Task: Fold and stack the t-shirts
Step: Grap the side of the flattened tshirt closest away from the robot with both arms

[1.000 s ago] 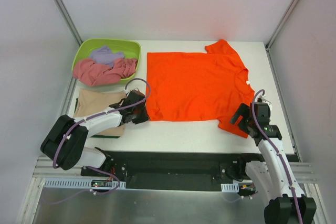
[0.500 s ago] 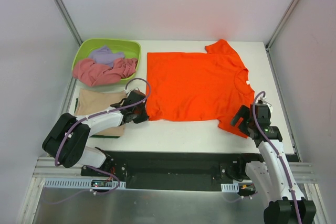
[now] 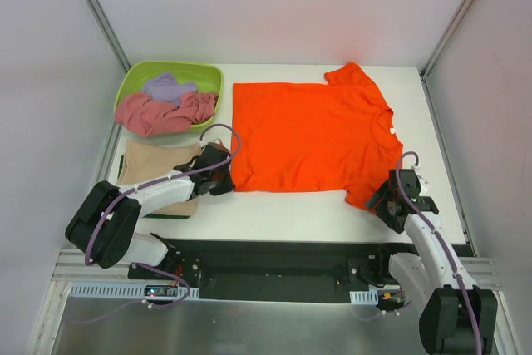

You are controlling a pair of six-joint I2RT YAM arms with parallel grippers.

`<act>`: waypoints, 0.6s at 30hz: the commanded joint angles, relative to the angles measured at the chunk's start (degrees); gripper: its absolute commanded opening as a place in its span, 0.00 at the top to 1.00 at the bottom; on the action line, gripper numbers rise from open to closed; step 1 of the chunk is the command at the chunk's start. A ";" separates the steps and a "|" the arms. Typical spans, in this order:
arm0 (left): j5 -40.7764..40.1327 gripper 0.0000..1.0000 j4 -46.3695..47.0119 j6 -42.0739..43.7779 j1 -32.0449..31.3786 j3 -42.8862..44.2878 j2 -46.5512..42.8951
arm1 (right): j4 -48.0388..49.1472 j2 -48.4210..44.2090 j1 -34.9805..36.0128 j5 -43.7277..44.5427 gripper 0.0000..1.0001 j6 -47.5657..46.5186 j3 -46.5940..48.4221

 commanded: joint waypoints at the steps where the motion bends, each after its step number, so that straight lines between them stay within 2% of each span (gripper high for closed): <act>1: -0.42 1.00 -1.02 1.32 0.26 -0.18 -1.22 | 3.19 4.76 -0.69 1.36 0.27 1.70 -1.25; 8: -1.29 1.00 -1.11 1.85 0.26 -0.27 -2.27 | 6.36 8.12 -0.86 0.22 0.29 1.52 -2.30; 12: -1.21 1.00 -1.11 2.11 0.26 -0.18 -2.71 | 7.68 8.29 -1.04 0.66 0.34 1.61 -3.00; 14: -1.21 1.00 -1.02 2.11 0.26 -0.27 -2.71 | 7.68 8.20 -1.04 0.66 0.41 1.43 -3.00; 18: -0.95 1.00 -1.11 2.11 0.26 -0.09 -2.71 | 7.77 6.28 -1.04 -0.48 0.66 0.99 -3.18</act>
